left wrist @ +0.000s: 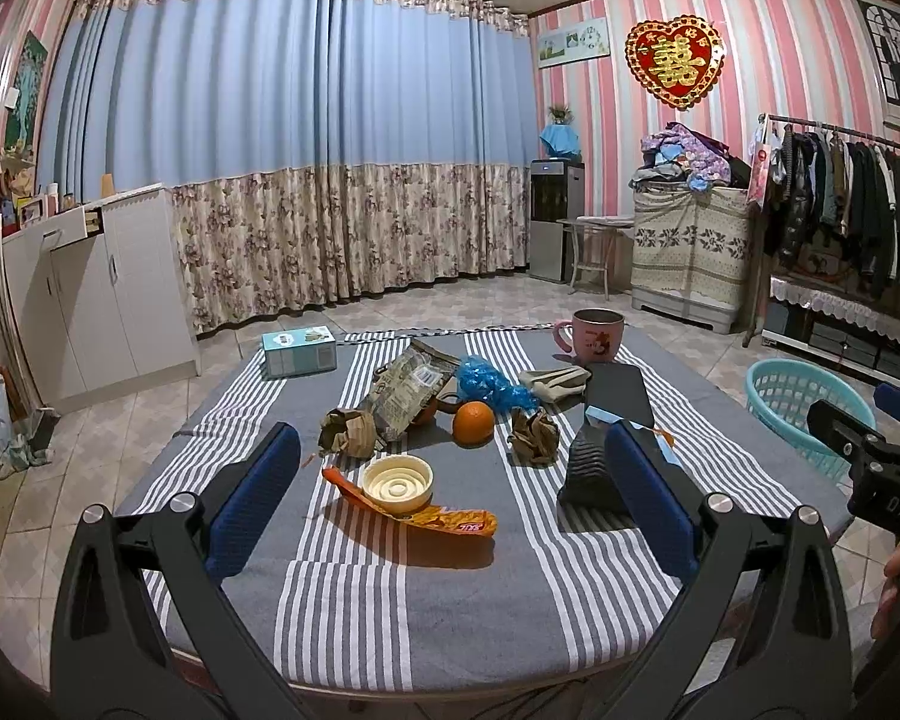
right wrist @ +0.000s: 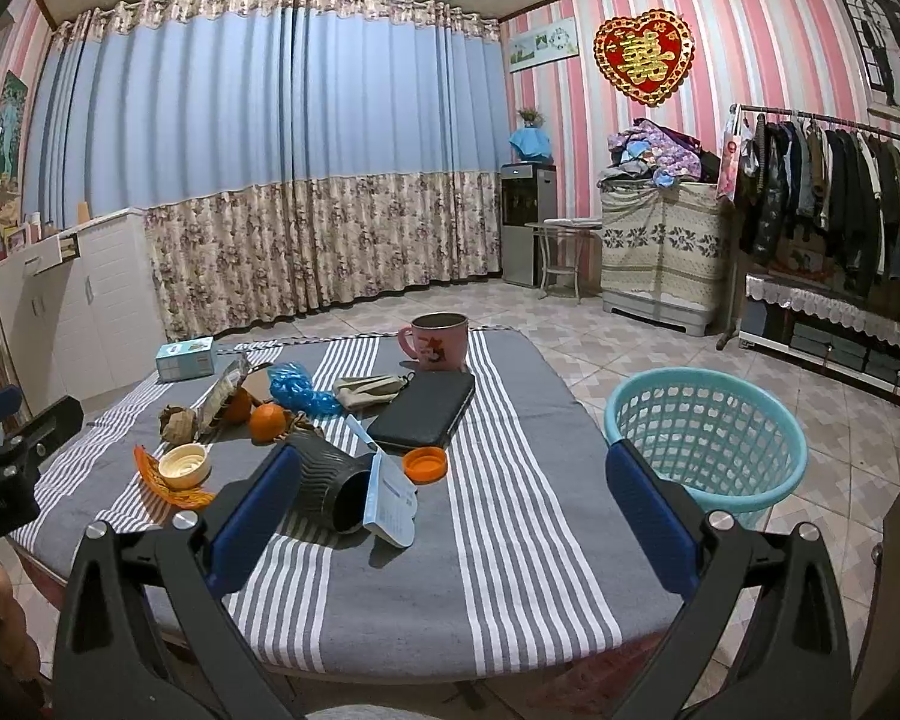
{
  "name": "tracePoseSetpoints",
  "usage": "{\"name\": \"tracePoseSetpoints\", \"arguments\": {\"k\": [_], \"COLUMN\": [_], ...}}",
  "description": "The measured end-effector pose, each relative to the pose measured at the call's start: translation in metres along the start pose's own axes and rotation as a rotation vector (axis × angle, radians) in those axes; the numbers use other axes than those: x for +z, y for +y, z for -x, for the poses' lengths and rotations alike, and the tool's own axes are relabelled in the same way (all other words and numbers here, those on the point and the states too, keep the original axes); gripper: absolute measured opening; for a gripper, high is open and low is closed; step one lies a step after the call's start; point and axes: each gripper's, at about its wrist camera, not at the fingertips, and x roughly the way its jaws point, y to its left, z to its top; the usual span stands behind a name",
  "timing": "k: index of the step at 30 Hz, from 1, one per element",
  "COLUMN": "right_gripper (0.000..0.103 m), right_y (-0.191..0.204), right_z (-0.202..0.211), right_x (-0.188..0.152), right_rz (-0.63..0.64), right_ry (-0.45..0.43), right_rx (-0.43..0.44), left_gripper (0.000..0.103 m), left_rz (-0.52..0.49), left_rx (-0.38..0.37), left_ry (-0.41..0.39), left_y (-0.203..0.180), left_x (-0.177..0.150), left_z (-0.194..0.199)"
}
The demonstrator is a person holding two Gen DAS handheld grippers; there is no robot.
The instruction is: Collect trash
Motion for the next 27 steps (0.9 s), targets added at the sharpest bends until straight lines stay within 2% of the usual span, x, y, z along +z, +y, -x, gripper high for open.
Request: {"name": "tracePoseSetpoints", "arguments": {"k": [27], "right_gripper": [0.099], "right_y": [0.0024], "right_z": [-0.0004], "right_x": [-0.0034], "right_rz": [0.011], "right_ry": [-0.002], "right_rx": [-0.005], "left_gripper": [0.098], "left_rz": [0.015], "left_rx": [0.011], "left_ry": [0.001], "left_y": [0.0085], "left_x": [-0.0056], "left_z": [-0.0053]}}
